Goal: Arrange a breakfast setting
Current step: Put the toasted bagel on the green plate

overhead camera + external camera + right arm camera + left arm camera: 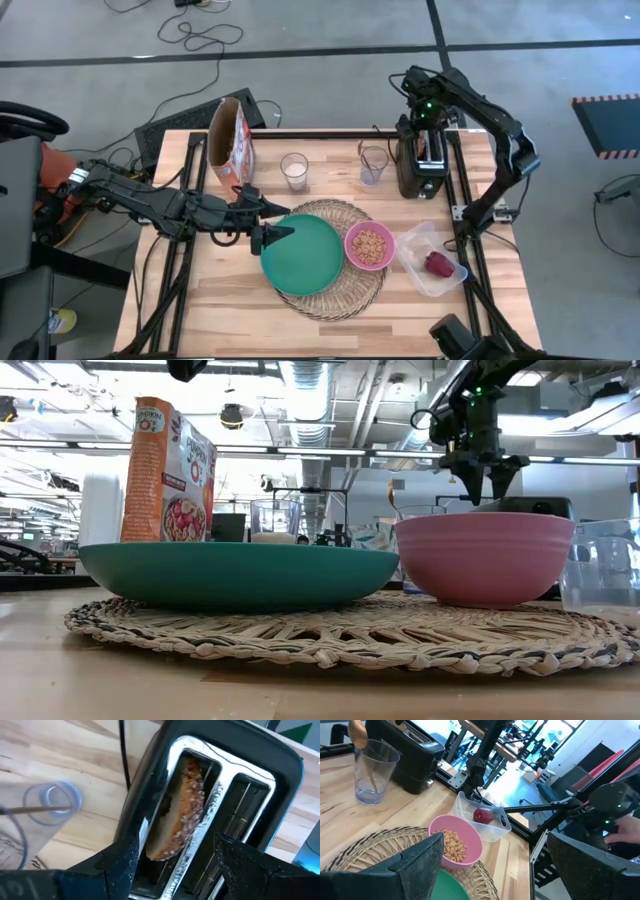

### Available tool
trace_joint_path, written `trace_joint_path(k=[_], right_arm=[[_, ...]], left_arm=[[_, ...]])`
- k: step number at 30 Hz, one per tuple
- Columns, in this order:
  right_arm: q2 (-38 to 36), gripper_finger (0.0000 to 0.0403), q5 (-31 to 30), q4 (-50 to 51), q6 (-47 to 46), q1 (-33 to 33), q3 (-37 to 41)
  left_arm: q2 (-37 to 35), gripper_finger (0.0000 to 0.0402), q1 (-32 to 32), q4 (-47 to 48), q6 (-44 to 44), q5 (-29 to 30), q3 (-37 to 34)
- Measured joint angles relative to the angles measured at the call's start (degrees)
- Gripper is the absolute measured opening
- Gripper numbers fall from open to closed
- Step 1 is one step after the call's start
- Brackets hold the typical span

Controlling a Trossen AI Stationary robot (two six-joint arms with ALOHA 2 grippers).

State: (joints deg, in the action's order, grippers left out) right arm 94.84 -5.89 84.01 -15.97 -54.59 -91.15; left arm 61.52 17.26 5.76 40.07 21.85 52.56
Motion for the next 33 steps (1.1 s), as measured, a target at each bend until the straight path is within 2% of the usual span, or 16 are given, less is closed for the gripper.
trace_joint_path(k=[18, 33], right_arm=[[1.13, 0.0276, 0.03, -0.23, 0.55, -1.79, 0.66], [1.13, 0.0166, 0.02, -0.70, 1.03, -1.81, 0.66]], left_arm=[[0.00, 0.0338, 0.00, -0.02, -0.68, 0.11, 0.00], [0.00, 0.0338, 0.02, -0.02, -0.85, 0.28, 0.00]])
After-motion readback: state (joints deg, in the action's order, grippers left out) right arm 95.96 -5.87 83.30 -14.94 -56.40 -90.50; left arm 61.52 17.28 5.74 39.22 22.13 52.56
